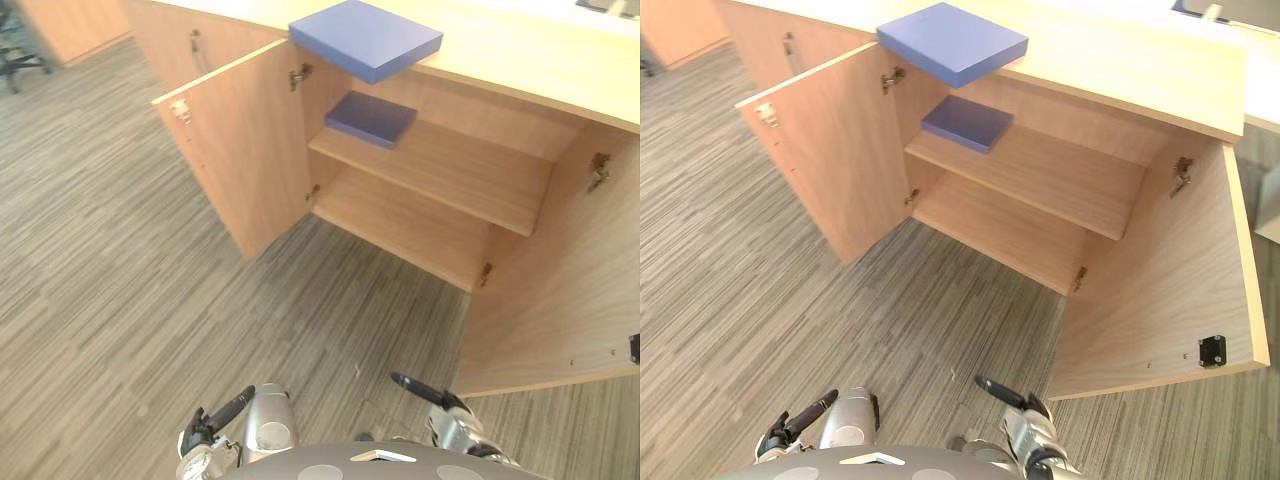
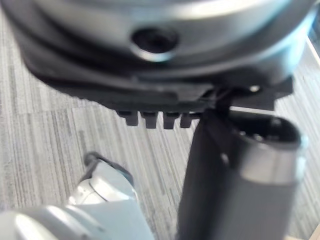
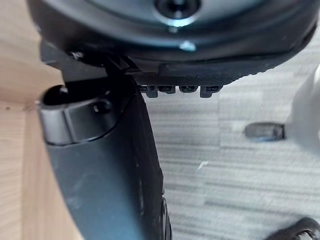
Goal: Walk over to the cabinet, pick up the folder, carry it to the office cabinet, place the folder inside the office cabinet, then close the office cabinet door
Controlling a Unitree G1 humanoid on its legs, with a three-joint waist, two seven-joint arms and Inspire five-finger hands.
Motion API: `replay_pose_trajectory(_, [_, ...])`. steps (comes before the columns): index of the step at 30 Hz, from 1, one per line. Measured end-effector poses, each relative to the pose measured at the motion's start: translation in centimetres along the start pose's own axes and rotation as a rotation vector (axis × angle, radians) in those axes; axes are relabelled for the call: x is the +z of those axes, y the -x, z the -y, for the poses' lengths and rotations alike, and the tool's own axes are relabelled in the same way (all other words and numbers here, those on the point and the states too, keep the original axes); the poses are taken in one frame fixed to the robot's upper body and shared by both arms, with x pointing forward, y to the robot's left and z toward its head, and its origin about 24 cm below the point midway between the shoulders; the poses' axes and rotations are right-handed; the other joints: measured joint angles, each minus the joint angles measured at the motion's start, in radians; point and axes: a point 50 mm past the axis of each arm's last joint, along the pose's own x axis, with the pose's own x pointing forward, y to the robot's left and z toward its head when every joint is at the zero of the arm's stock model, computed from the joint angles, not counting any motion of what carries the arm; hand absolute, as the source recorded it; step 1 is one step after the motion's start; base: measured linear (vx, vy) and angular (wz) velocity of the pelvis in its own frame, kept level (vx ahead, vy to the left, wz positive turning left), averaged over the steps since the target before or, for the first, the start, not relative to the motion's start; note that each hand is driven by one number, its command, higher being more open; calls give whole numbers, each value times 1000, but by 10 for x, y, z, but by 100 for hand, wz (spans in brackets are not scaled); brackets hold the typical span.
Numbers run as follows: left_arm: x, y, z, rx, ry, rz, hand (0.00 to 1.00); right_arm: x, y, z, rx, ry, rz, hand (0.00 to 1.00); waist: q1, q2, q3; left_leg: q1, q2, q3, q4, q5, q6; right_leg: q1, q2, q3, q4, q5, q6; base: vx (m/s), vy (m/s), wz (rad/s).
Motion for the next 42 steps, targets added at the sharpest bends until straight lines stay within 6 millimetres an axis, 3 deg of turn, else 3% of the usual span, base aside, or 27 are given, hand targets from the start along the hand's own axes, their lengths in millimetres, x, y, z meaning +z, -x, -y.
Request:
replay_pose_trajectory(1, [-2, 0, 1, -3, -1, -8, 100, -3, 1, -2, 10, -3, -2, 100, 0, 2, -1, 7, -18, -32, -73, 35, -5, 22, -8, 24, 0, -12, 25, 439, 400, -73])
replay_pose_trajectory(3, [-12, 2, -7, 19, -15, -43, 100, -19, 4, -7, 25, -5, -37, 100, 13, 2, -1, 37, -46, -36, -46, 203, -20, 79, -41, 101, 5, -52, 92, 447, 430, -87])
replay_pose_trajectory(4, [-3, -1, -12, 37, -9, -21, 100, -28, 7, -12, 44, 12, -63, 100, 11, -54, -24, 25, -79, 3, -6, 156, -2, 64, -97, 122, 10, -43, 113, 536, 489, -81])
replay_pose_trajectory(5, [2, -2, -12, 37, -22, -6, 100, -29, 7, -13, 48, 17, -70, 100, 12, -67, -28, 7, -88, 25, 46, 105, 10, 56, -123, 144, 18, -29, 133, 432, 382, -61])
replay_pose_trajectory(7, [1, -2, -11, 33, -22, -11, 100, -30, 6, -2, 20, 36, -78, 100, 12, -53, -29, 10, -101, 89, 162, 1, 61, 39, -176, 196, 91, -13, 155, 335, 364, -70])
replay_pose_trajectory(8, [-1, -2, -11, 34, -20, -19, 100, -30, 6, 1, 10, 31, -79, 100, 11, -50, -29, 28, -110, 110, 165, -16, 78, 26, -194, 207, 134, -13, 155, 365, 472, -67])
replay_pose_trajectory(10, [-7, -1, -11, 39, -31, -40, 100, -27, 4, 13, -26, -4, -75, 100, 0, -35, -37, 95, -143, 160, 128, -42, 112, -53, -261, 227, 327, 16, 137, 280, 384, -51])
replay_pose_trajectory(11, [-11, 0, -11, 38, -39, -54, 100, -22, 4, 21, -46, -28, -55, 100, -4, -18, -39, 154, -160, 192, 84, -45, 133, -122, -304, 239, 484, 54, 88, 270, 336, -42])
replay_pose_trajectory(12, [-11, 0, -11, 39, -49, -57, 100, -15, 2, 23, -50, -41, -28, 100, -16, -12, -38, 209, -172, 214, 46, -41, 153, -179, -336, 227, 667, 46, 50, 259, 302, -30])
replay_pose_trajectory(15, [-9, -1, -17, 47, -68, -51, 100, -12, 2, 26, -57, -48, -19, 100, -27, -3, -43, 357, -184, 239, -63, -32, 169, -244, -353, 90, 913, -10, -7, 249, 189, -12])
replay_pose_trajectory(17, [-16, 2, -20, 50, -72, -70, 100, -12, 2, 29, -65, -56, -16, 100, -32, 1, -49, 418, -182, 262, -108, -31, 169, -267, -345, 23, 893, -53, -2, 204, 25, -40])
replay_pose_trajectory(19, [-16, 2, -17, 37, -70, -73, 100, -9, 2, 28, -51, -57, -4, 100, -38, 8, -52, 434, -164, 267, -123, -31, 169, -309, -301, 1, 788, -90, 13, 203, -56, -24])
replay_pose_trajectory(20, [-16, 1, -12, 22, -66, -73, 100, -6, 1, 24, -37, -57, 5, 100, -50, 16, -49, 433, -139, 261, -124, -31, 168, -337, -252, 6, 690, -95, 13, 186, -124, 3])
replay_pose_trajectory(21, [-16, 1, -8, 13, -65, -75, 100, -4, 1, 20, -25, -48, 13, 100, -57, 26, -43, 437, -112, 251, -124, -30, 165, -355, -194, 44, 575, -88, 25, 177, -140, 11])
replay_pose_trajectory(22, [-15, 1, -6, 8, -70, -74, 100, -4, 1, 20, -22, -41, 10, 100, -60, 27, -42, 441, -103, 246, -126, -30, 161, -359, -172, 70, 513, -76, 42, 173, -181, 24])
replay_pose_trajectory(23, [-13, 0, -6, 3, -78, -66, 100, -11, 2, 21, -23, -35, -12, 100, -60, 6, -44, 454, -111, 228, -137, -31, 136, -347, -153, 129, 363, -15, 79, 192, -229, 45])
replay_pose_trajectory(24, [-7, -2, -8, 2, -90, -53, 100, -25, 4, 26, -34, -33, -63, 100, -58, -23, -49, 478, -127, 192, -148, -63, 72, -332, -156, 149, 306, 68, 48, 204, -249, 43])
replay_pose_trajectory(27, [-20, 3, 4, -23, -101, -84, 100, -26, 4, 49, -101, -44, -79, 100, -64, 39, -64, 479, -59, 137, -146, -87, 38, -301, -99, 103, 285, 23, 33, 218, -256, 36])
replay_pose_trajectory(28, [-22, 3, 5, -32, -100, -87, 100, -25, 5, 50, -106, -47, -77, 100, -69, 48, -65, 442, -32, 109, -77, -90, 30, -270, -73, 76, 244, 15, 26, 197, -229, 48])
replay_pose_trajectory(30, [-14, 2, 8, -51, -98, -55, 100, -32, 6, 52, -114, -50, -96, 100, -69, 40, -62, 347, 4, 75, 113, -99, 12, -203, -43, 25, 165, 30, 26, 146, -197, 67])
replay_pose_trajectory(31, [-11, 1, 9, -57, -95, -45, 100, -33, 6, 53, -117, -52, -98, 100, -58, 37, -61, 303, 34, 87, 216, -102, -3, -163, -27, 1, 129, 34, 18, 144, -182, 61])
replay_pose_trajectory(33, [-11, 1, 7, -61, -98, -43, 100, -39, 8, 57, -129, -52, -113, 100, -48, 32, -64, 281, 62, 160, 260, -105, 0, -121, -15, -14, 93, 34, 13, 160, -124, 30])
replay_pose_trajectory(36, [-12, 1, 5, -82, -96, -52, 100, -36, 7, 54, -119, -54, -105, 100, -48, 26, -64, 255, 51, 233, 156, -113, 11, -103, -31, -4, 72, 37, 12, 184, 41, -6])
replay_pose_trajectory(38, [-8, 0, 2, -92, -90, -45, 100, -37, 7, 51, -115, -62, -114, 100, -48, 4, -61, 240, 1, 227, 47, -102, 8, -94, -74, 5, 75, 43, 23, 187, 187, -12])
replay_pose_trajectory(39, [-6, 0, 3, -99, -88, -41, 100, -39, 7, 53, -120, -62, -123, 100, -46, -1, -60, 241, -28, 227, -56, -4, 15, -88, -96, 21, 73, 53, 42, 171, 220, -19])
replay_pose_trajectory(41, [-3, 0, 6, -114, -46, -33, 100, -45, 9, 52, -116, -67, -136, 100, -41, -12, -77, 271, -74, 238, -105, 42, 48, -77, -124, 32, 48, 74, 81, 180, 222, -8])
replay_pose_trajectory(42, [9, 0, 11, -143, -37, 16, 100, -50, 10, 49, -107, -70, -150, 100, -45, -39, -82, 275, -104, 237, -131, 48, 58, -78, -147, 38, 34, 79, 89, 172, 232, 13])
